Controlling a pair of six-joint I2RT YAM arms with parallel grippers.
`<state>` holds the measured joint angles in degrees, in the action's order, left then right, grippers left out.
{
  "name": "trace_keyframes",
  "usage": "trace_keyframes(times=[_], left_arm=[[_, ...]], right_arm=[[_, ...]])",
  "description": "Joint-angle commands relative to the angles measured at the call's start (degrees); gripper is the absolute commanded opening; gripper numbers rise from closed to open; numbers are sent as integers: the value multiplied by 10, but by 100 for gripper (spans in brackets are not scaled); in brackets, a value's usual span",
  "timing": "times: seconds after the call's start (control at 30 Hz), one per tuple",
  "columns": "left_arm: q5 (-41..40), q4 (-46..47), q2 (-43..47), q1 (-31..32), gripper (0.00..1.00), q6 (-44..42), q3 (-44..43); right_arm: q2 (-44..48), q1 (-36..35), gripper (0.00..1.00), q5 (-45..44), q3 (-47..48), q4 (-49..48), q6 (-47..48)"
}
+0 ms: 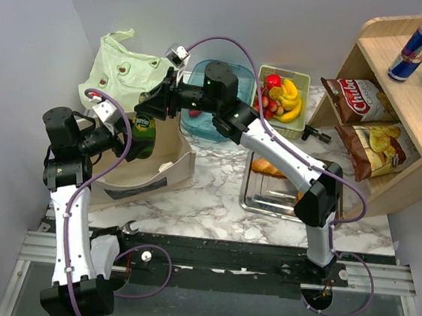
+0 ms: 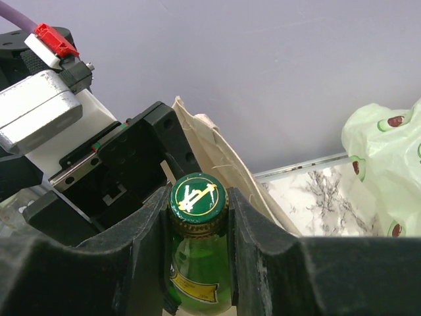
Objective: Untie the knot of the grocery bags and take out the mixed food
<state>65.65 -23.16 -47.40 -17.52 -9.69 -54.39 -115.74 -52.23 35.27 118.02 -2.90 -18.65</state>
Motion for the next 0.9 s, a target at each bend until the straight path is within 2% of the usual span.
trace_keyframes(times=[0.0, 0.03, 0.07, 0.17, 0.23, 0.33, 0.53, 0.73, 0.87], left_arm=[[36, 59, 16, 4, 0, -6, -7], [33, 55, 15, 3, 1, -6, -7], [30, 51, 13, 3, 13, -6, -8], [13, 0, 4, 3, 60, -26, -21], [-17, -30, -5, 3, 72, -27, -30], [-31, -54, -12, -10, 78, -31, -32], [-9, -66, -12, -25, 85, -38, -29], [-42, -84, -16, -31, 85, -86, -16], [-75, -90, -23, -31, 81, -122, -8]], right_arm=[[-5, -7, 1, -13, 17, -22, -5], [-2, -7, 1, -16, 16, -22, -4], [1, -7, 1, -22, 15, -22, -1], [18, -7, 1, -41, 10, -21, 13], [37, -7, 1, -49, 1, -21, 21], [71, -6, 1, -69, -21, -22, 30], [120, 1, 1, -97, -46, -23, 23], [139, 7, 1, -127, -27, -32, 12], [156, 18, 1, -152, -2, -20, 32]])
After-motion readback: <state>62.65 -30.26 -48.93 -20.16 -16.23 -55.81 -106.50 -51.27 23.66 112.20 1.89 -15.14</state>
